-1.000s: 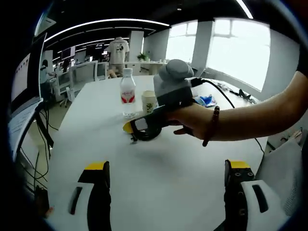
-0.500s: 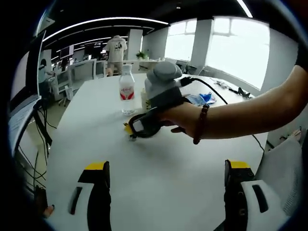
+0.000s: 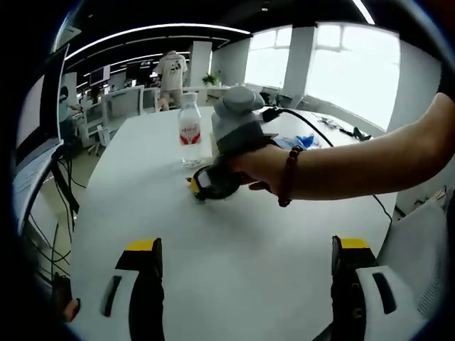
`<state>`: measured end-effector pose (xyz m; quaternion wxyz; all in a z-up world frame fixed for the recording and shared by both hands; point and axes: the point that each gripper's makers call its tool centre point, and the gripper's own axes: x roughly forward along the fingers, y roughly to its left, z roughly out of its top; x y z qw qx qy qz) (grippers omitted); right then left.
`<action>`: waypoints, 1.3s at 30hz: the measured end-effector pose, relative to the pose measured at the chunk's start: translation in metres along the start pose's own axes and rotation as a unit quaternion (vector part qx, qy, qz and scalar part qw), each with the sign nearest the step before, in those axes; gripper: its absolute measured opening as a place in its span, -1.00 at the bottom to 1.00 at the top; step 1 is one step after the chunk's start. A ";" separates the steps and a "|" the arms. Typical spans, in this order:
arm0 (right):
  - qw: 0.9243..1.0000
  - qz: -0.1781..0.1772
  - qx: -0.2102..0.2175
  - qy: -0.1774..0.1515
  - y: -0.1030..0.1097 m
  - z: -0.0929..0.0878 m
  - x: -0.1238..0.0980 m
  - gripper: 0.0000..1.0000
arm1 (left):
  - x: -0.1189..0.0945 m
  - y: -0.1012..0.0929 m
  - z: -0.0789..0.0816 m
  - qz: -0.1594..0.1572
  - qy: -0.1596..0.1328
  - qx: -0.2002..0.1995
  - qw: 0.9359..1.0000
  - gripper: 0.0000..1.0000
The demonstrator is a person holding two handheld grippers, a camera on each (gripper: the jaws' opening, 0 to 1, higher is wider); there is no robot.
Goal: Arrange the tabletop items into an orderly group along one side of the table until the central work area is clear of visible clutter.
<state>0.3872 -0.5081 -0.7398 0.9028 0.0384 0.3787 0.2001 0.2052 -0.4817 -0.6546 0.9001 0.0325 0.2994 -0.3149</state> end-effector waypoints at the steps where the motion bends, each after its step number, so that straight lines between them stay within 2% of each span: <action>1: 1.000 -0.001 0.004 -0.001 0.000 0.000 0.000 -0.83 | 0.000 0.000 0.000 0.000 0.000 0.000 1.000 0.98; 11: 1.000 0.017 0.000 -0.001 0.006 0.000 -0.011 -0.87 | -0.005 0.002 0.003 0.006 -0.002 0.005 1.000 0.97; 15: 1.000 0.024 -0.008 -0.010 0.012 0.004 -0.021 -0.88 | -0.005 0.002 0.003 0.006 -0.001 0.008 1.000 0.97; 23: 0.999 0.037 0.003 -0.026 0.013 0.015 -0.041 -0.89 | -0.005 0.001 0.010 0.008 -0.008 0.012 1.000 0.98; 39: 0.996 0.047 0.013 -0.069 0.005 0.036 -0.087 -0.90 | -0.008 -0.009 0.025 0.004 -0.020 0.026 0.999 0.98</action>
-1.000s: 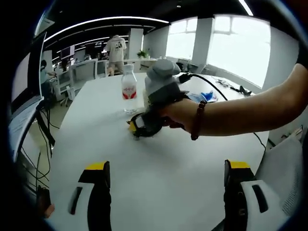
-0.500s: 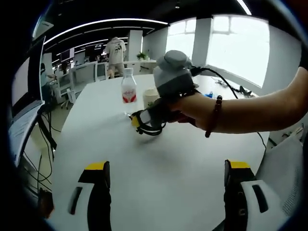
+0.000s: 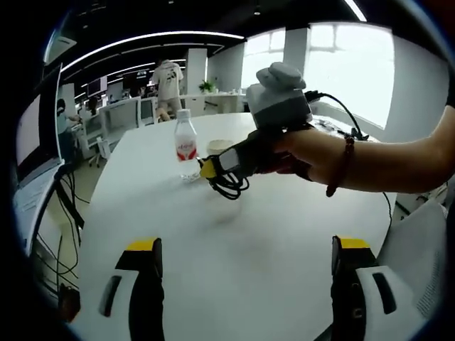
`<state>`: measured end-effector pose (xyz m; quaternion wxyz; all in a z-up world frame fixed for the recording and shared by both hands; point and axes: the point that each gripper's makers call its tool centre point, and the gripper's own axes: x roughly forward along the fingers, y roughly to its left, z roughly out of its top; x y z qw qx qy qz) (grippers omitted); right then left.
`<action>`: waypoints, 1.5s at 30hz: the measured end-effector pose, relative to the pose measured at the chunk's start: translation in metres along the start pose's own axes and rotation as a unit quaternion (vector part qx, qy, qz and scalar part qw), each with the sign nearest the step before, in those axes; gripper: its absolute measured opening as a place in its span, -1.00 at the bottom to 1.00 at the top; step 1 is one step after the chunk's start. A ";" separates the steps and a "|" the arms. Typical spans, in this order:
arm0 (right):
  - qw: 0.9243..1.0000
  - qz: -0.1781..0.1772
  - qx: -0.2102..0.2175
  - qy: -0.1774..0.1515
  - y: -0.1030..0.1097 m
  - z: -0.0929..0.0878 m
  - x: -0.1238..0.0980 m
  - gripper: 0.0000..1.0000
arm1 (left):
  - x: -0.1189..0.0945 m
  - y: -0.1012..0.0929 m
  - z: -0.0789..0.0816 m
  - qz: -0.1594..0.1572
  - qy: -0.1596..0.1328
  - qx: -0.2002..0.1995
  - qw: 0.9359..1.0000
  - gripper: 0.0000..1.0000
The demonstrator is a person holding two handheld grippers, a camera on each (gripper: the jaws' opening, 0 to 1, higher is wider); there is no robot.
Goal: Arrange the tabletop items into an orderly group along one side of the table until the central work area is clear of visible clutter.
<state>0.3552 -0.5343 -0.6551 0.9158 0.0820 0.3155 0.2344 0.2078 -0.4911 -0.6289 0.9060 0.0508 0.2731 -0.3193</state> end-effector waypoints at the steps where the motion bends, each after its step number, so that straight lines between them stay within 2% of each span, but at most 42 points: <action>1: 1.000 0.000 -0.001 -0.001 -0.001 0.000 -0.002 -0.90 | -0.001 -0.001 0.002 -0.001 -0.004 0.001 1.000 0.98; 6: 1.000 -0.012 -0.011 -0.008 -0.009 0.004 -0.013 -0.89 | 0.000 -0.004 0.005 -0.003 -0.005 0.004 1.000 0.98; 12: 1.000 -0.025 -0.003 -0.009 -0.025 0.000 -0.027 -0.90 | 0.000 -0.009 0.008 -0.004 -0.010 0.004 1.000 0.98; 19: 0.998 -0.061 0.008 -0.016 -0.058 -0.001 -0.047 -0.89 | 0.001 -0.016 0.012 -0.010 -0.010 0.011 1.000 0.98; 22: 0.997 -0.078 0.000 -0.014 -0.074 -0.003 -0.053 -0.89 | 0.003 -0.020 0.015 -0.012 -0.009 0.014 1.000 0.98; 38: 0.993 -0.118 -0.011 -0.013 -0.124 -0.004 -0.080 -0.89 | 0.007 -0.032 0.026 -0.022 -0.010 0.027 0.999 0.98; 45: 0.990 -0.142 0.004 -0.007 -0.150 -0.012 -0.095 -0.89 | 0.010 -0.035 0.026 -0.022 -0.005 0.030 0.999 0.98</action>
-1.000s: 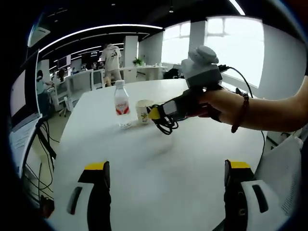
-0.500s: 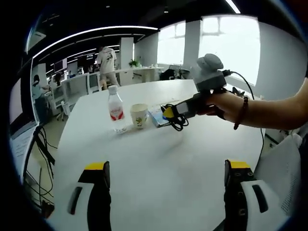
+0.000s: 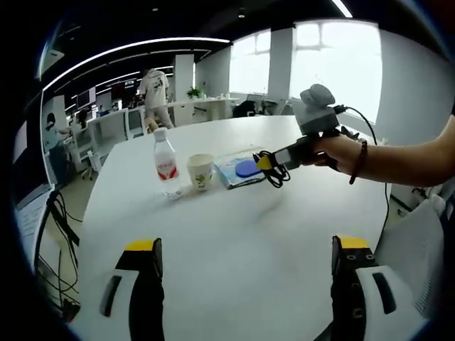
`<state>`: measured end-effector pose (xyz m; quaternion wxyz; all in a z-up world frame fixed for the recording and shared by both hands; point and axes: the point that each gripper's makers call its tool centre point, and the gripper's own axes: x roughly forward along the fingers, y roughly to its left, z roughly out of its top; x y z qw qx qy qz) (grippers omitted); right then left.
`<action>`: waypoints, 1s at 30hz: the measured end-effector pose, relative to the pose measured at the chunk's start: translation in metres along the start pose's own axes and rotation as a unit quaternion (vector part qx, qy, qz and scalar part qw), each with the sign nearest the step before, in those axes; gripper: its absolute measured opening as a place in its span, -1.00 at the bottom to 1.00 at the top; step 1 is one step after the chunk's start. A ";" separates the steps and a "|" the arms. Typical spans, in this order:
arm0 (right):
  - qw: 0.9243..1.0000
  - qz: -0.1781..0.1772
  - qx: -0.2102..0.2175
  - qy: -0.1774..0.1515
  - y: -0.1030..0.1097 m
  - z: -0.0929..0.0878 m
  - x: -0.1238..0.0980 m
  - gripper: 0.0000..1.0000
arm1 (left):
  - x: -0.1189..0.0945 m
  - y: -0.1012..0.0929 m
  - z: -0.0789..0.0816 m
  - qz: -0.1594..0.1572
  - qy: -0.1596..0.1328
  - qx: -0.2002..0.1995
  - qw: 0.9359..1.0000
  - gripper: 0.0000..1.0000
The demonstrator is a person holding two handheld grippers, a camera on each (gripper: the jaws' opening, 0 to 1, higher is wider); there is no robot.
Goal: Arrange the tabletop items into an orderly group along one side of the table until the central work area is clear of visible clutter.
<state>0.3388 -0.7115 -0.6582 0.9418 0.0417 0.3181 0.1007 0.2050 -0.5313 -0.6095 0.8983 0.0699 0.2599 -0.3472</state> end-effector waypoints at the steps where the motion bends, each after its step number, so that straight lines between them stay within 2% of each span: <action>1: 1.000 -0.002 -0.002 0.000 -0.003 -0.001 -0.001 -0.89 | 0.001 -0.001 0.000 -0.001 0.001 0.000 1.000 0.98; 10: 0.999 -0.034 0.001 0.010 -0.042 -0.011 -0.008 -0.89 | 0.007 -0.009 -0.003 -0.016 0.011 -0.001 1.000 0.98; 15: 0.999 -0.048 0.006 0.013 -0.061 -0.014 -0.013 -0.89 | 0.007 -0.010 0.000 -0.015 0.005 -0.003 1.000 0.98; 22: 0.998 -0.062 -0.007 0.018 -0.078 -0.016 -0.016 -0.89 | 0.007 -0.015 -0.004 -0.020 0.014 0.000 1.000 0.98; 30: 0.996 -0.077 -0.020 0.034 -0.101 -0.028 -0.019 -0.89 | 0.006 -0.013 -0.005 -0.015 0.016 -0.001 1.000 0.98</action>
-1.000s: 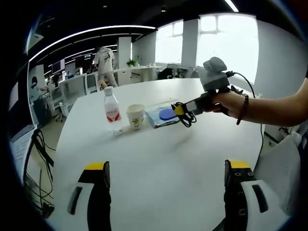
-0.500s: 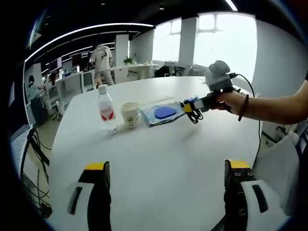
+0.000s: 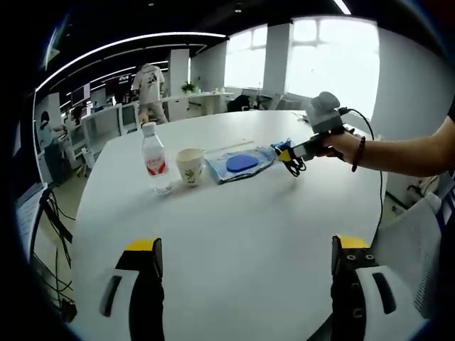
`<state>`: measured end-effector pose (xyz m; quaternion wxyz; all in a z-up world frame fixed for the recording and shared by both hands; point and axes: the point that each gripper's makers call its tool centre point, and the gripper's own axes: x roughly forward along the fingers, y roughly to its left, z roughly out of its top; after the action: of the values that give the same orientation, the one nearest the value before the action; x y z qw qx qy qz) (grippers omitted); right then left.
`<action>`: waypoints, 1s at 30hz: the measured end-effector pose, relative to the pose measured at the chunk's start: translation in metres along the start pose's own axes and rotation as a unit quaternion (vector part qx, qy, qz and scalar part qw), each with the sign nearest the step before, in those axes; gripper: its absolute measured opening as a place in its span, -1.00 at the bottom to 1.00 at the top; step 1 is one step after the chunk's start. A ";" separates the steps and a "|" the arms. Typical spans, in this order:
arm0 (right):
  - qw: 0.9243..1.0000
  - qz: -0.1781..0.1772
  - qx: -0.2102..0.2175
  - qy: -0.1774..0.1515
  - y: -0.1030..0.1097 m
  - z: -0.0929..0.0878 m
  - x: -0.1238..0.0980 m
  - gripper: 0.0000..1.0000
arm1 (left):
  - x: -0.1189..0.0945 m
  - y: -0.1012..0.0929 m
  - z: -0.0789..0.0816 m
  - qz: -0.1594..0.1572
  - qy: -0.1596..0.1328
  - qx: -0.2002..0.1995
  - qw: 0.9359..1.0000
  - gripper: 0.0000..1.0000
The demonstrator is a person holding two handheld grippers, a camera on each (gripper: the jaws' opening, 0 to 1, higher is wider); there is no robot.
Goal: Arrange the tabletop items into an orderly group along one side of the table until the central work area is clear of visible clutter.
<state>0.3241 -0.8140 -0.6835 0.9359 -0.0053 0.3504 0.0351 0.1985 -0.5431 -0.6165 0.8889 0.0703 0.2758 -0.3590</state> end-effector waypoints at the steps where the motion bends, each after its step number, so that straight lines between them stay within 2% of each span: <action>1: 1.000 -0.001 -0.003 0.002 -0.002 -0.002 0.000 -0.89 | 0.000 0.000 0.001 0.000 -0.001 0.000 1.000 0.98; 11: 0.999 -0.017 -0.042 0.028 -0.020 -0.020 0.007 -0.89 | 0.001 0.001 0.000 0.003 0.002 0.000 1.000 0.98; 25: 0.993 -0.009 -0.107 0.055 -0.013 -0.037 0.022 -0.89 | -0.001 0.003 -0.002 0.011 0.008 -0.001 1.000 0.97; 30: 0.991 -0.006 -0.116 0.066 -0.011 -0.045 0.026 -0.88 | -0.002 0.005 -0.004 0.015 0.010 -0.003 1.000 0.97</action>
<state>0.3152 -0.8253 -0.7346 0.9041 -0.1185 0.4047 0.0694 0.1991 -0.5368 -0.6188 0.8916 0.0748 0.2847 -0.3441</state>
